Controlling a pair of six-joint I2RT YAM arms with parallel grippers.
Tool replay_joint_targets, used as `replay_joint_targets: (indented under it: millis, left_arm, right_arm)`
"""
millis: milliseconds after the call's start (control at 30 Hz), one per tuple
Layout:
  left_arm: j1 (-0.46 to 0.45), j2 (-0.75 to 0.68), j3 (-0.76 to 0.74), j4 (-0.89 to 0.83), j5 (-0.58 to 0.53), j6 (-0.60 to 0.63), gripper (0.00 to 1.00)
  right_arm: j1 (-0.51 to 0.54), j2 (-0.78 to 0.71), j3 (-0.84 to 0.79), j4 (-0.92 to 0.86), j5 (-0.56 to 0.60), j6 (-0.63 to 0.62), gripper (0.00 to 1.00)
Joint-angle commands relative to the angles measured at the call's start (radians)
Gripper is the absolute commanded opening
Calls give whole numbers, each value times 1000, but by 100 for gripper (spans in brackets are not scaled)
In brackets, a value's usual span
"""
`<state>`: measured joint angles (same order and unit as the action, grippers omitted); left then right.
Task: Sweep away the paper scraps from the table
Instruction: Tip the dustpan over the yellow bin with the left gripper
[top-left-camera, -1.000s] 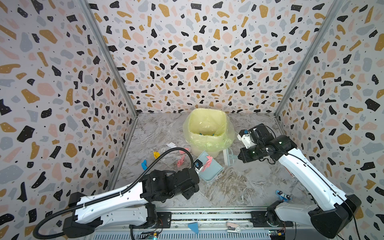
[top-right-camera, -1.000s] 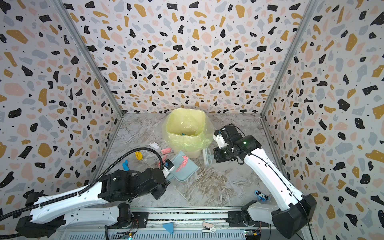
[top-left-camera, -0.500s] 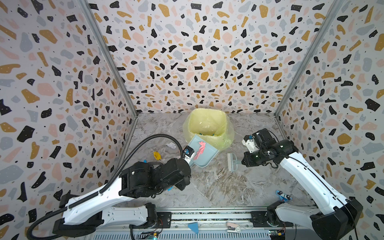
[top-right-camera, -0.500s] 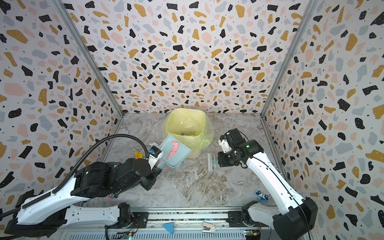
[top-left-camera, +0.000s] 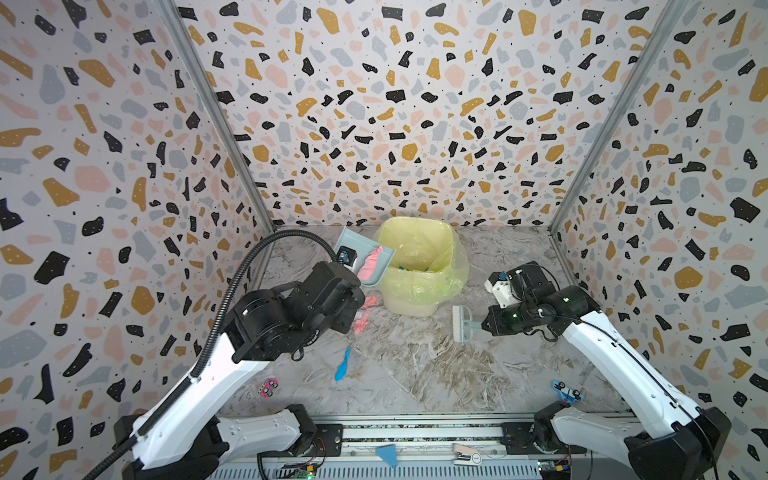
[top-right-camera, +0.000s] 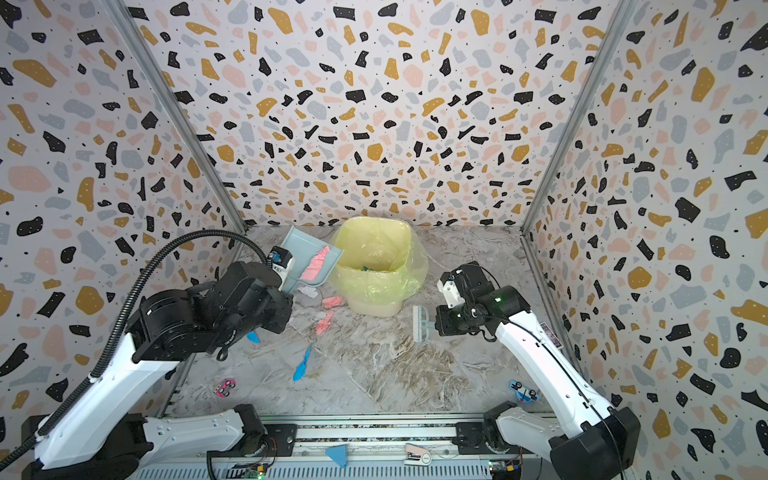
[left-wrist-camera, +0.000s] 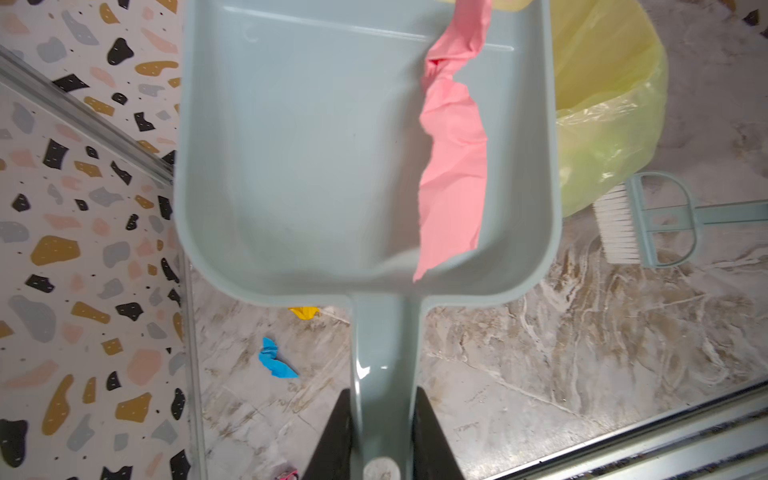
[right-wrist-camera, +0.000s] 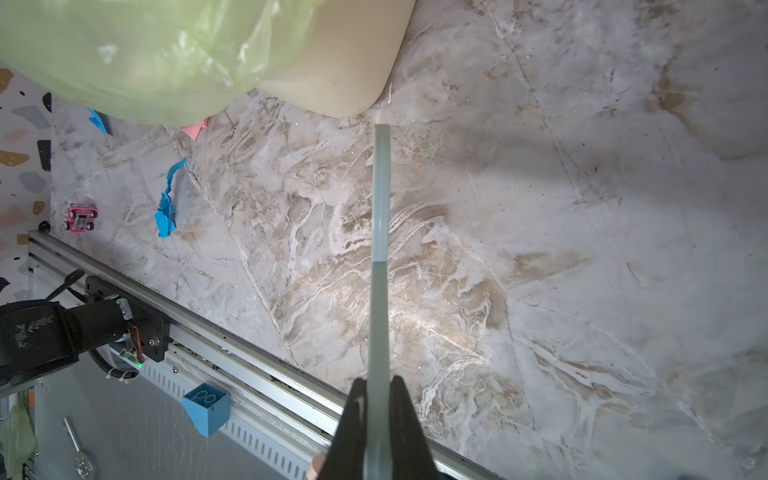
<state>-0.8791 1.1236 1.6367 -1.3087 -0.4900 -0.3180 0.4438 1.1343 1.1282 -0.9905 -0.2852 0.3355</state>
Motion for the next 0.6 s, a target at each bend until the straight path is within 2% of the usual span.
replay_joint_targets:
  millis: [0, 133, 567]
  left_arm:
    - [35, 21, 31, 53, -36, 110, 14]
    - [98, 40, 30, 109, -24, 161, 14]
    - [167, 226, 155, 211, 21, 335, 14]
  right_arm:
    - [-4, -35, -5, 12, -11, 15, 0]
    - [-6, -40, -10, 18, -11, 17, 0]
    - [-36, -20, 4, 18, -35, -8, 0]
